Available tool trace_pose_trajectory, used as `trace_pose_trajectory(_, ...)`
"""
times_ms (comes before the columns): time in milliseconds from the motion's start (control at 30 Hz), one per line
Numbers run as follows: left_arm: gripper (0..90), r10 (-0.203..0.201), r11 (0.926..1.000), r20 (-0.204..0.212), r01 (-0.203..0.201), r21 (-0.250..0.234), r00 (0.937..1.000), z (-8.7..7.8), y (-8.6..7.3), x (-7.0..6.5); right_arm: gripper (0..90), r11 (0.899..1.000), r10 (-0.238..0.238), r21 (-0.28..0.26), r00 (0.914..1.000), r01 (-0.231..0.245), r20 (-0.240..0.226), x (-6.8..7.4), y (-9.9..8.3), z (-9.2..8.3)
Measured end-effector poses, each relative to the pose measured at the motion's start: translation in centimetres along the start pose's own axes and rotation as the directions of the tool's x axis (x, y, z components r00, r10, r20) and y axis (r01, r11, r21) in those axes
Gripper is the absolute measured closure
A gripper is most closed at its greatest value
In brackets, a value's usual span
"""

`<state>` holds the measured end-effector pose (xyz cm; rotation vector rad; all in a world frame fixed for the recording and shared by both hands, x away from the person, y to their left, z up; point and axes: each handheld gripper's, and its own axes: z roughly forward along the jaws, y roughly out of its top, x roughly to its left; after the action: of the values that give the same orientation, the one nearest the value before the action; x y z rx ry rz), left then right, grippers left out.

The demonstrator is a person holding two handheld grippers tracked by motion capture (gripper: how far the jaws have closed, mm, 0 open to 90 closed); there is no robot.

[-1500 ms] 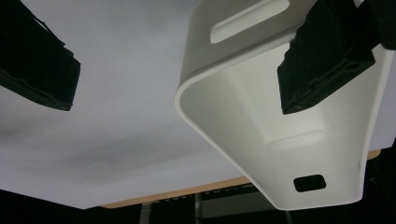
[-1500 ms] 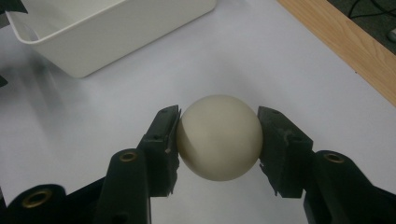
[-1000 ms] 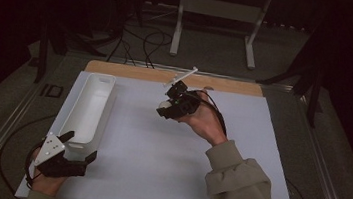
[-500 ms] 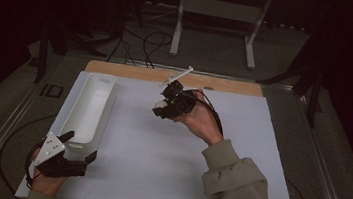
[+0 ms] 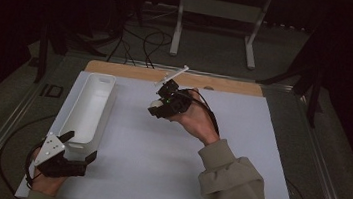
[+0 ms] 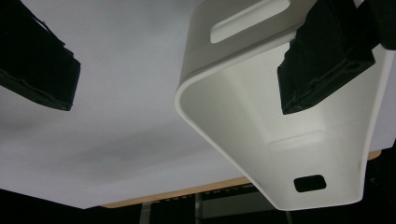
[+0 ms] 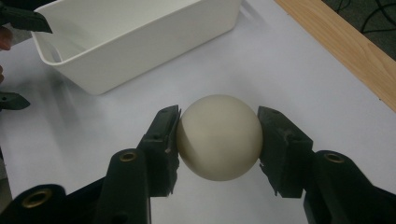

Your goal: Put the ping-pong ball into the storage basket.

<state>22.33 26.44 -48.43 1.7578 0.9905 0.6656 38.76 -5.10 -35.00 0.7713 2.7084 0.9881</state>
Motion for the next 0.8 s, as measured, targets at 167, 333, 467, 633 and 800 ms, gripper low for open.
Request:
trace_pose_trajectory(167,0.0,0.000,1.0000,0.000,0.000,0.000,1.0000,0.0,0.0,0.0,50.5,1.000,0.000,-0.002,1.0000,0.000,-0.006,0.2,0.2,0.2)
trace_pose_trajectory(333,0.0,0.000,1.0000,0.000,0.000,0.000,1.0000,0.0,0.0,0.0,50.5,1.000,-0.008,-0.003,0.9999,0.008,-0.011,0.4,0.4,0.4)
trace_pose_trajectory(467,0.0,0.000,1.0000,0.001,0.000,-0.001,1.0000,0.0,0.0,0.0,50.6,1.000,-0.014,-0.009,0.9998,0.014,-0.017,0.6,0.8,0.5)
trace_pose_trajectory(633,0.0,0.000,1.0000,0.000,0.000,-0.002,1.0000,0.0,0.0,0.0,50.5,1.000,-0.015,-0.011,0.9996,0.015,-0.023,0.7,1.0,0.7)
trace_pose_trajectory(800,0.0,0.000,1.0000,0.000,0.000,-0.002,1.0000,0.0,0.0,0.0,50.6,1.000,-0.018,-0.017,0.9994,0.018,-0.031,0.9,1.4,1.1)
